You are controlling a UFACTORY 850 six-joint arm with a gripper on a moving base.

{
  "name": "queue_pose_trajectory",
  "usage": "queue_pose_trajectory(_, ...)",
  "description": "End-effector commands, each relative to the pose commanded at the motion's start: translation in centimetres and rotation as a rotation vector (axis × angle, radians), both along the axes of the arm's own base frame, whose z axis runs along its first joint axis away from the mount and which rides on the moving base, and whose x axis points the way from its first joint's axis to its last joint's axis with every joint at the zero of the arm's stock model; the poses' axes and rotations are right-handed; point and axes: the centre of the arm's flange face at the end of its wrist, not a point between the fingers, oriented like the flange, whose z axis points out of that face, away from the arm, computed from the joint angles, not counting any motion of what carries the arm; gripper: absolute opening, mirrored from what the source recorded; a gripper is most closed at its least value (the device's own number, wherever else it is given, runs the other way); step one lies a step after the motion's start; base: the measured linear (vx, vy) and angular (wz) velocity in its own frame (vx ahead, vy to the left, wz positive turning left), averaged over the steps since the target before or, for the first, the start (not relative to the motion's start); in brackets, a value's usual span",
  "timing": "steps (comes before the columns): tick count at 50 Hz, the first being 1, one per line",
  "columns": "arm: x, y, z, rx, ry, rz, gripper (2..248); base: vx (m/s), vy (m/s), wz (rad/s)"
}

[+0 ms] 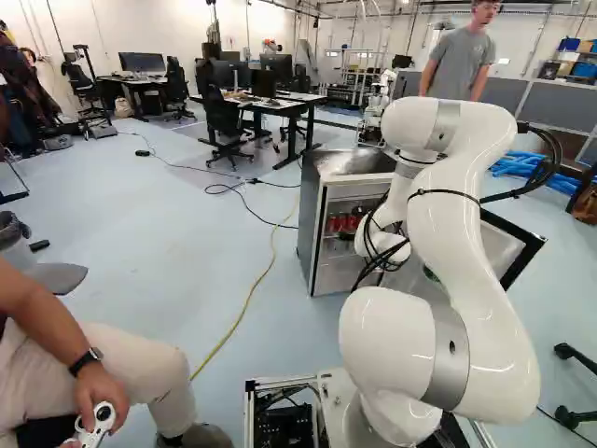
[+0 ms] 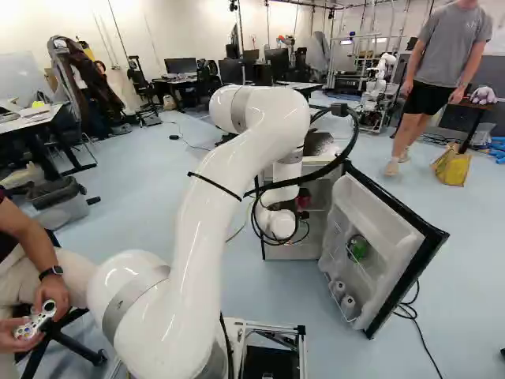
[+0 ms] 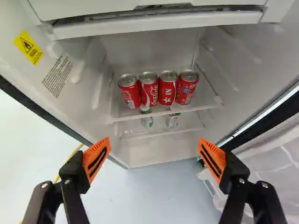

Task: Grab a drink from the fridge

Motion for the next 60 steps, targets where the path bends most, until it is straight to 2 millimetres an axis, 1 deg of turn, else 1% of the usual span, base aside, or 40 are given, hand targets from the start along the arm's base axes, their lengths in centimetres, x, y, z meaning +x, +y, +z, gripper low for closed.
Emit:
queue_pose_trajectory(10, 1.1, -0.3, -0.6, -0.004, 0.018, -0.026, 247, 0.000, 0.000, 0.000)
queue_pose_trajectory(30, 3.3, -0.7, -3.6, -0.007, 0.024, -0.038, 247, 0.000, 0.000, 0.000)
queue_pose_trajectory(60, 6.1, -1.3, -7.5, -0.021, -0.077, -0.063, 247, 0.000, 0.000, 0.000)
